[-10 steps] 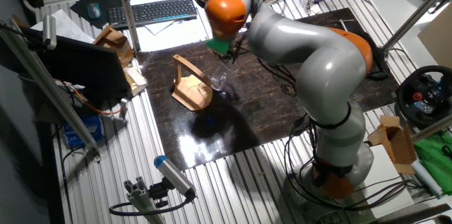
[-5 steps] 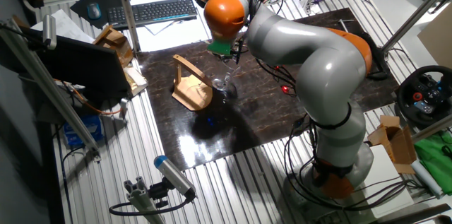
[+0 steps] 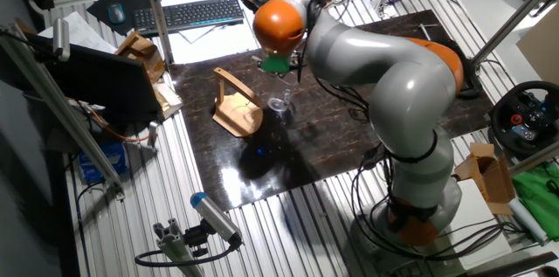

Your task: Take the cup off the cup rack

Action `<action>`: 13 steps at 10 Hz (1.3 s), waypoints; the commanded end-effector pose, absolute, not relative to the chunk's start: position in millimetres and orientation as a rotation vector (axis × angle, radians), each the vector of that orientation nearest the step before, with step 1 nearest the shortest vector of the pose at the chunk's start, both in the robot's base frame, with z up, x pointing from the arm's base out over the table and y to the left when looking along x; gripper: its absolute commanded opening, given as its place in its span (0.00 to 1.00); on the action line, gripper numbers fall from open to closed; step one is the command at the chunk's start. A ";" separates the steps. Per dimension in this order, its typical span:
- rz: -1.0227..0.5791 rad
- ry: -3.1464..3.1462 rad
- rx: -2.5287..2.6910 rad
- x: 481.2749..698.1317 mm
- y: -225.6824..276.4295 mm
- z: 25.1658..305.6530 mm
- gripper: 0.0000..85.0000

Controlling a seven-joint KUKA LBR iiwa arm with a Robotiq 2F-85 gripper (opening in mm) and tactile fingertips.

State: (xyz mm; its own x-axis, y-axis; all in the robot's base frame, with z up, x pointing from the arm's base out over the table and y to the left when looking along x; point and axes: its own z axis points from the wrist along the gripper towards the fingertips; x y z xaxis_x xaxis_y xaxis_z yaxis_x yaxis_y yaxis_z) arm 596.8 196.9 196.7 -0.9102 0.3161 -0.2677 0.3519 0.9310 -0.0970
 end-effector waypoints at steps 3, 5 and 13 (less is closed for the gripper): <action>-0.248 2.815 0.096 602.0 197.0 187.7 0.02; -0.214 2.826 0.107 602.9 196.0 183.6 0.02; -0.144 2.992 0.242 602.0 194.7 182.9 0.02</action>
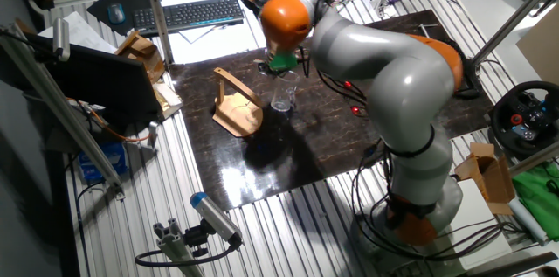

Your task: Take the cup off the cup rack

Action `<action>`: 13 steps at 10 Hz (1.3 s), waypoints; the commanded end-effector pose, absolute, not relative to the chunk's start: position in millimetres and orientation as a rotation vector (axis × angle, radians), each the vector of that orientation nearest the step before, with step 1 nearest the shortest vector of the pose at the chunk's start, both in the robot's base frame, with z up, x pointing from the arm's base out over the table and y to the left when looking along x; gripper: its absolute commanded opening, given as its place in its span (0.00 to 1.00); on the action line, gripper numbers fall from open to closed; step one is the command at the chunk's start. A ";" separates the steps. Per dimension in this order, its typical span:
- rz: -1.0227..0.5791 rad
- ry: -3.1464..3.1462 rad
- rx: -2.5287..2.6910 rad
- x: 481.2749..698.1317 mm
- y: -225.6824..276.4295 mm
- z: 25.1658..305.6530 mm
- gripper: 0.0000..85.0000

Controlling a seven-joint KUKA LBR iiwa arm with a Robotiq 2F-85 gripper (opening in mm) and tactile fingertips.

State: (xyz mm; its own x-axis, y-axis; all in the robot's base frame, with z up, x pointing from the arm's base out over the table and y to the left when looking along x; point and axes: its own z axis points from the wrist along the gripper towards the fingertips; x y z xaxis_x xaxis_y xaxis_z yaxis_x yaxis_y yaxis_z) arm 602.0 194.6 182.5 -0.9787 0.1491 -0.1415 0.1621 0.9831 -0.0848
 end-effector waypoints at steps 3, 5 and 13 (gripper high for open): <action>-0.183 2.993 0.092 602.0 194.7 182.9 0.02; -0.181 2.971 -0.036 609.4 160.7 180.4 0.02; -0.261 2.937 -0.203 601.5 133.9 161.4 0.02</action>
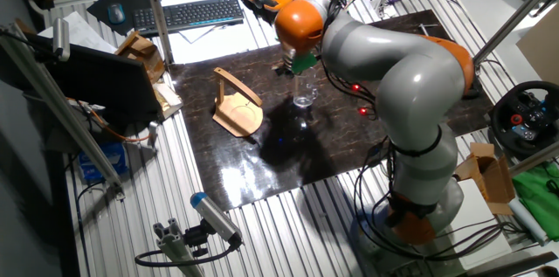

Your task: Take the cup off the cup rack

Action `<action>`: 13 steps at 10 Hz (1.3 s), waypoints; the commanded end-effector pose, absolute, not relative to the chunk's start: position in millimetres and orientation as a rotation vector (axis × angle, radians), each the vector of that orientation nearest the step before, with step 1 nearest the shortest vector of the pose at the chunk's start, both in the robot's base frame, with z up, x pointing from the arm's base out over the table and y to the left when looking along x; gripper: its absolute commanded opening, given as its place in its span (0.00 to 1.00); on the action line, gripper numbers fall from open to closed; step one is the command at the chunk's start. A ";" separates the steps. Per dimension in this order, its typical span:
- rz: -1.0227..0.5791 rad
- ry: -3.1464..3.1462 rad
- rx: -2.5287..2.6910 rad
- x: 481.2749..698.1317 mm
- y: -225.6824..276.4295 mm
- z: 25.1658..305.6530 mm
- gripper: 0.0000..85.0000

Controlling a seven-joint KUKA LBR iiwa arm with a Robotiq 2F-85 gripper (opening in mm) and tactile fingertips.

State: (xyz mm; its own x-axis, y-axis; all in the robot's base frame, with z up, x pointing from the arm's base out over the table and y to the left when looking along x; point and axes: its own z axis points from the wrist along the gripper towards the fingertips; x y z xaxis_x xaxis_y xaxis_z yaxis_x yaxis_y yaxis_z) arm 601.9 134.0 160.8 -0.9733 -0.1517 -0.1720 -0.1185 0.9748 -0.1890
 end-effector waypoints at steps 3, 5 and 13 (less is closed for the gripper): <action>-0.279 2.928 -0.200 607.6 139.5 150.7 0.02; -0.276 2.929 -0.198 607.3 139.9 149.5 0.02; -0.279 2.935 -0.187 604.7 143.0 142.7 0.03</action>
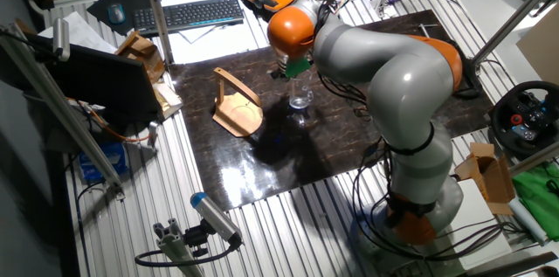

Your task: Take the cup off the cup rack

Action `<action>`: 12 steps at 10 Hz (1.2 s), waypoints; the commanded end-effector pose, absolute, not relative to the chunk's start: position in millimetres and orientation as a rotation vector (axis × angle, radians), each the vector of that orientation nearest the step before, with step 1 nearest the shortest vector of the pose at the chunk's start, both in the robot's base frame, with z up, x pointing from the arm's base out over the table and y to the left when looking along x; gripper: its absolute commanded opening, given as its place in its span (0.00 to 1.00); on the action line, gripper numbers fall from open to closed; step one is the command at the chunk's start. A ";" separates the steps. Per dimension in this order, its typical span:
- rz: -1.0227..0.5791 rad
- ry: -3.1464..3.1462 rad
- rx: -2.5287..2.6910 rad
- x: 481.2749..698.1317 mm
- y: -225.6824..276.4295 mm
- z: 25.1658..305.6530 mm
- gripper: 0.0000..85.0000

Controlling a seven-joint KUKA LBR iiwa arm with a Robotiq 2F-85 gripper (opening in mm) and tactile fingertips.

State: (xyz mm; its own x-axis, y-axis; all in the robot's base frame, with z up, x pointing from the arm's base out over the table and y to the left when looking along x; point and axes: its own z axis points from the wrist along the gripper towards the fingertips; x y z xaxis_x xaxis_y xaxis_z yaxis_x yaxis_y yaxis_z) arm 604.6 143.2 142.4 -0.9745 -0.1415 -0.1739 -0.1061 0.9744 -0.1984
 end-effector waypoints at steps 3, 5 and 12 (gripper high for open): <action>-0.291 2.937 -0.170 603.1 145.5 138.7 0.11; -0.293 2.935 -0.161 601.5 146.0 135.8 0.16; -0.308 2.957 -0.142 596.1 145.0 140.5 0.16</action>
